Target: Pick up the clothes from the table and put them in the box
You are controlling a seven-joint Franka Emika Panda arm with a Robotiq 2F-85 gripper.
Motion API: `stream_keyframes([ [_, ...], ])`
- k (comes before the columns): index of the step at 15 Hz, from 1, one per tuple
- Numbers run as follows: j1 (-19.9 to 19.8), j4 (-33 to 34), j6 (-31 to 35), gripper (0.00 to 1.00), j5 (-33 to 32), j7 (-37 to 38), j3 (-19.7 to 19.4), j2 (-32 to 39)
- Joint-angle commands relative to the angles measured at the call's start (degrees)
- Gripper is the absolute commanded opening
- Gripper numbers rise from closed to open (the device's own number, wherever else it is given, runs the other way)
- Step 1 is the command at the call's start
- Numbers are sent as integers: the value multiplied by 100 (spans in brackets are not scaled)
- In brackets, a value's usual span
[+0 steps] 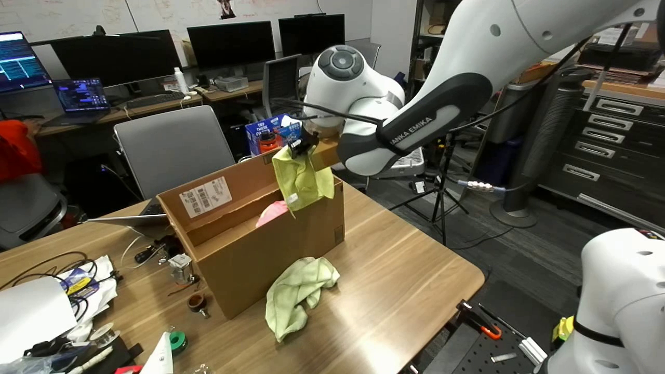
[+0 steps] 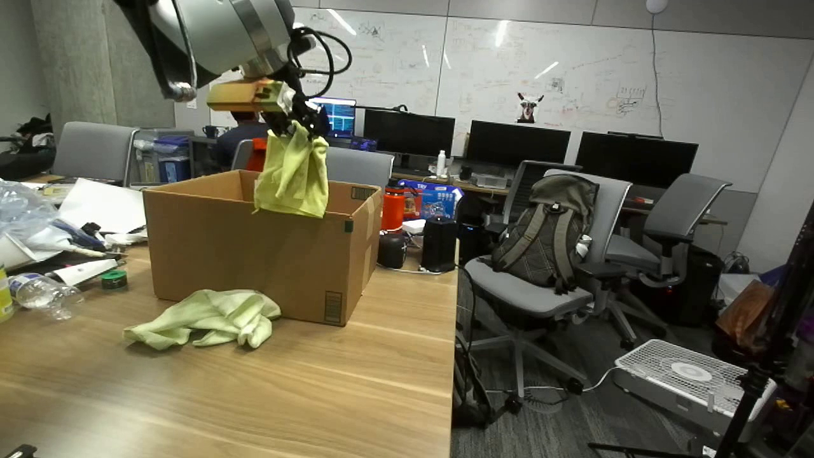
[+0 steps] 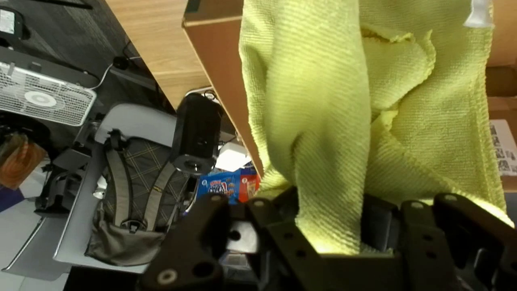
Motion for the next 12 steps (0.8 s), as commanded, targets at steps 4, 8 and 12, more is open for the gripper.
stream_keyframes([
  [4,127,686,-535,7,-142,54,157,-269],
  [8,149,966,-916,7,69,-145,236,-65],
  [12,-1751,1238,-1374,7,287,-399,2229,168],
])
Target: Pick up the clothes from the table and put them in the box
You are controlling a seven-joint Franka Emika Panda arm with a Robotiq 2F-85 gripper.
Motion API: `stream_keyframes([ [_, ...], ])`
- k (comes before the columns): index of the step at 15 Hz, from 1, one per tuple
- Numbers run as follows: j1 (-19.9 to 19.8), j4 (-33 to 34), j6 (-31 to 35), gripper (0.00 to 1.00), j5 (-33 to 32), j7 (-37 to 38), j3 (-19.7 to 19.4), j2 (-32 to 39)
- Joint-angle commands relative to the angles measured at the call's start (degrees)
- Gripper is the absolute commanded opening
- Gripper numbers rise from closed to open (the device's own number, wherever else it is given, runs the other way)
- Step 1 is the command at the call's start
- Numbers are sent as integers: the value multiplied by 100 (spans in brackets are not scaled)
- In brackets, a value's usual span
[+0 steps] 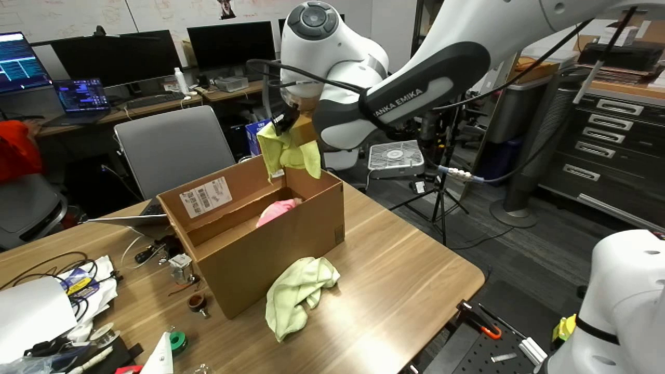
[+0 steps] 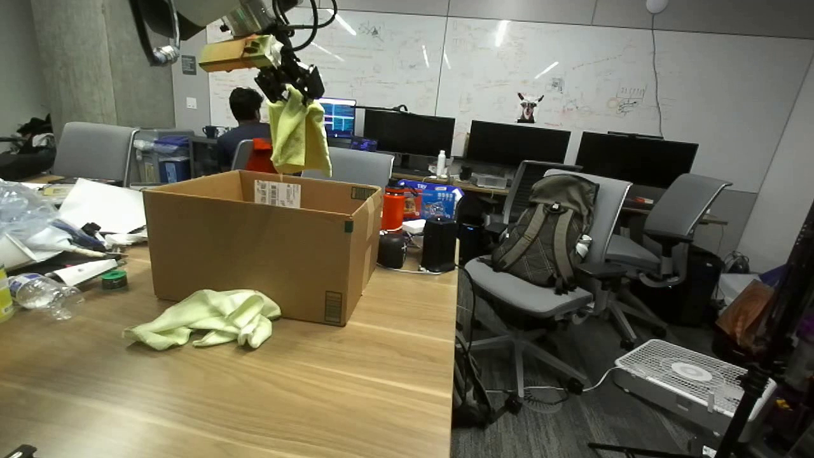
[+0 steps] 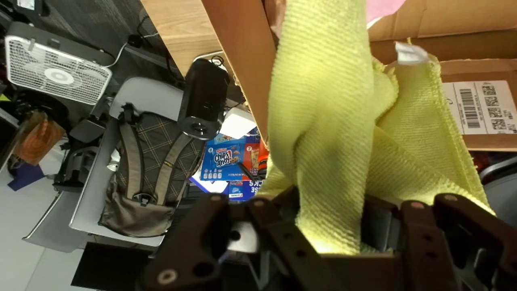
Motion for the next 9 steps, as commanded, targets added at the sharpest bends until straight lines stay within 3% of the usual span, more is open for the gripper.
stream_keyframes([
  [1,-1054,461,-381,7,219,-332,1110,284],
  [4,-1471,611,-566,7,219,-457,1568,398],
  [5,-1560,639,-601,34,207,-489,1666,419],
  [6,-1632,660,-626,36,194,-521,1743,435],
  [9,-1789,681,-674,58,226,-650,1898,451],
])
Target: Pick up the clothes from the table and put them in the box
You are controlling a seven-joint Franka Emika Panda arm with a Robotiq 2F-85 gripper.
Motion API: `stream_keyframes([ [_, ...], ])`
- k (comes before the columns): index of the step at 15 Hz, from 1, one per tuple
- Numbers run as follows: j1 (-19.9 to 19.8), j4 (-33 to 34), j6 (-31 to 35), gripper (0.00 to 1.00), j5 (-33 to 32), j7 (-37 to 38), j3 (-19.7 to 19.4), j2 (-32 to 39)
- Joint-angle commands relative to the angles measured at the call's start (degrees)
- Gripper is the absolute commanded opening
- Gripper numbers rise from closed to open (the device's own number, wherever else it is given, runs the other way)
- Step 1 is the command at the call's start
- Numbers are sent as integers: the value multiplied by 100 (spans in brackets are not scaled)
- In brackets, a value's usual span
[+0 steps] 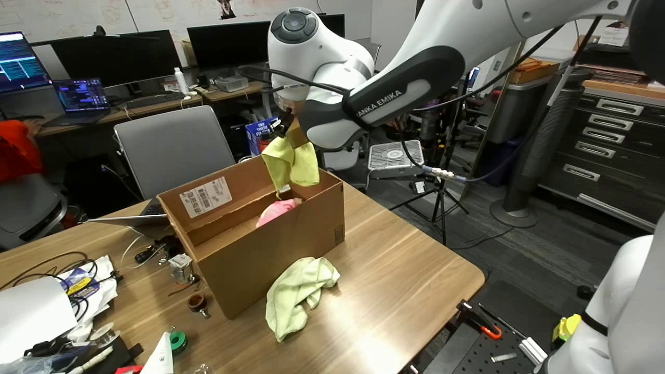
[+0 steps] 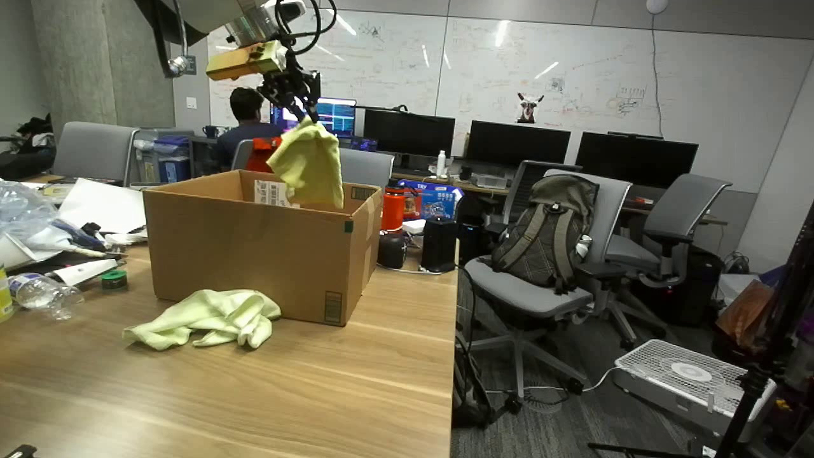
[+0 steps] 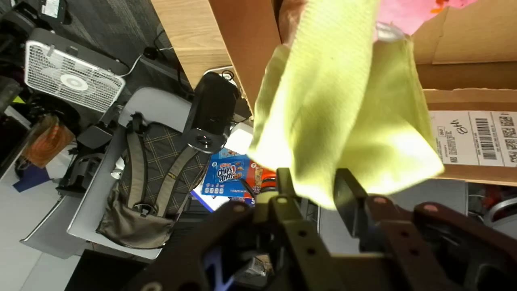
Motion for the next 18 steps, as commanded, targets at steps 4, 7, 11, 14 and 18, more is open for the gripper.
stream_keyframes([
  [4,-349,196,-173,87,165,-384,297,22],
  [7,-432,106,-181,100,266,-477,315,-13],
  [11,-467,-264,-361,100,572,-665,338,-165],
  [14,-450,-719,-434,100,969,-962,407,-329],
  [18,-427,-1228,-551,100,1456,-1344,545,-477],
])
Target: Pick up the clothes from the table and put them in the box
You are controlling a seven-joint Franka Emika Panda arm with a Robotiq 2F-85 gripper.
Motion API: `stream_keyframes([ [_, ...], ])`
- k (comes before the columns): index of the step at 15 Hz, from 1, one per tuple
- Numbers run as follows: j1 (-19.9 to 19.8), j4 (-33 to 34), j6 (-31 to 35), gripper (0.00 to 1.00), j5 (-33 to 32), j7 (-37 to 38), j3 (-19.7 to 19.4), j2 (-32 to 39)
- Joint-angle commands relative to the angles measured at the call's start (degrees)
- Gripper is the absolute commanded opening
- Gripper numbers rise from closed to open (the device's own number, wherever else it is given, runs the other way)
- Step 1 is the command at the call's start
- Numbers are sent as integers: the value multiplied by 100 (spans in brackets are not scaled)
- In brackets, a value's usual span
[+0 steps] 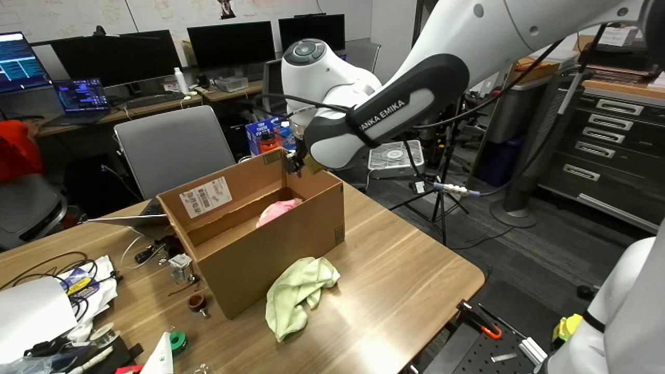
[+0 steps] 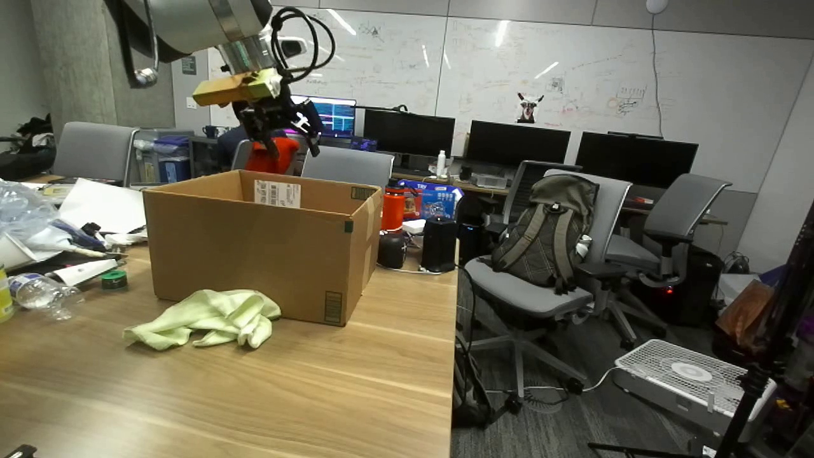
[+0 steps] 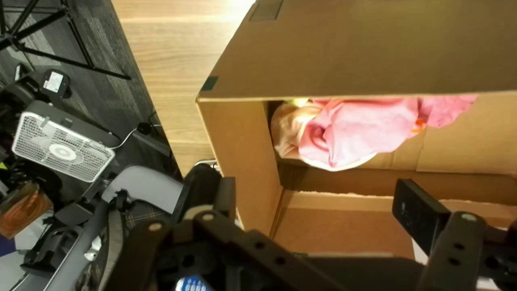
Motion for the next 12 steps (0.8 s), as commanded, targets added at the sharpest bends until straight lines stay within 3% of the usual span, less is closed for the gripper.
stream_keyframes([
  [1,-64,-513,-167,100,469,-465,185,-357],
  [12,-89,-1188,-891,100,1118,-1172,407,-731],
])
